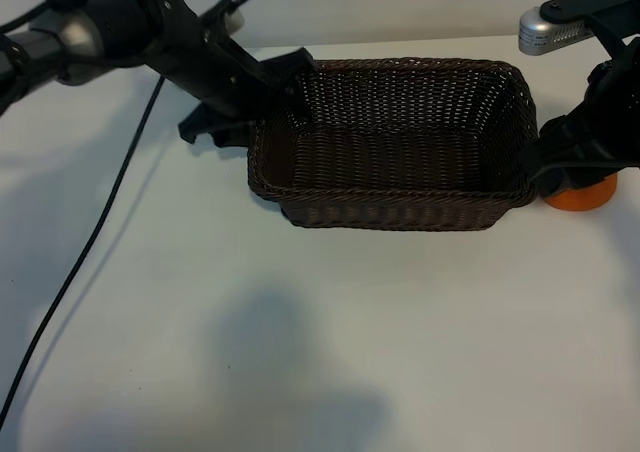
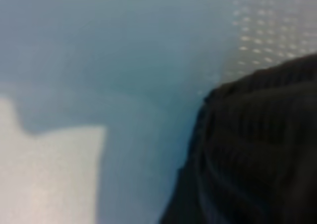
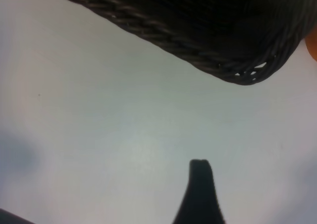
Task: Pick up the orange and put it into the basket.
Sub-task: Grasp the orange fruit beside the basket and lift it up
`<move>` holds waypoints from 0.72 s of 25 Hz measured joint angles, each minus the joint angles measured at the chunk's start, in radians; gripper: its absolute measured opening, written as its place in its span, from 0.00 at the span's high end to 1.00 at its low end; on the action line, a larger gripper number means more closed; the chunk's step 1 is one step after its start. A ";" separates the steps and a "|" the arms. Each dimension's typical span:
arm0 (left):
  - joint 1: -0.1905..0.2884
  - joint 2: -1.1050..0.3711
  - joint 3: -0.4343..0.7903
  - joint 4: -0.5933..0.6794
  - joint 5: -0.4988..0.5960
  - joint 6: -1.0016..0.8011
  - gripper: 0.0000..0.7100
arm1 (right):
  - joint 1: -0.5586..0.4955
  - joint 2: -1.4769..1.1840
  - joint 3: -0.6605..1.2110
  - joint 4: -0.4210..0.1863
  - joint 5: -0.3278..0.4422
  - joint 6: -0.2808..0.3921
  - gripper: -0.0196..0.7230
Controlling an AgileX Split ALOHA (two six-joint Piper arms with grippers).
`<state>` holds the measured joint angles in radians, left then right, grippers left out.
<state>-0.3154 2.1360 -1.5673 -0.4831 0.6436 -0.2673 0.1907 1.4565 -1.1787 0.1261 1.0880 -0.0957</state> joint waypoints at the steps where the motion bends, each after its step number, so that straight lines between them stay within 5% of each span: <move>1: 0.001 -0.017 -0.001 0.012 0.011 0.000 0.01 | 0.000 0.000 0.000 0.000 0.000 0.000 0.25; 12: 0.008 -0.256 -0.013 0.216 0.144 0.022 0.09 | 0.000 0.000 0.000 0.000 0.001 0.000 0.25; 18: 0.082 -0.286 -0.106 0.250 0.327 0.118 0.11 | 0.000 0.000 0.000 -0.002 0.004 0.000 0.25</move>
<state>-0.2334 1.8497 -1.6730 -0.2327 0.9702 -0.1495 0.1907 1.4565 -1.1787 0.1243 1.0924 -0.0957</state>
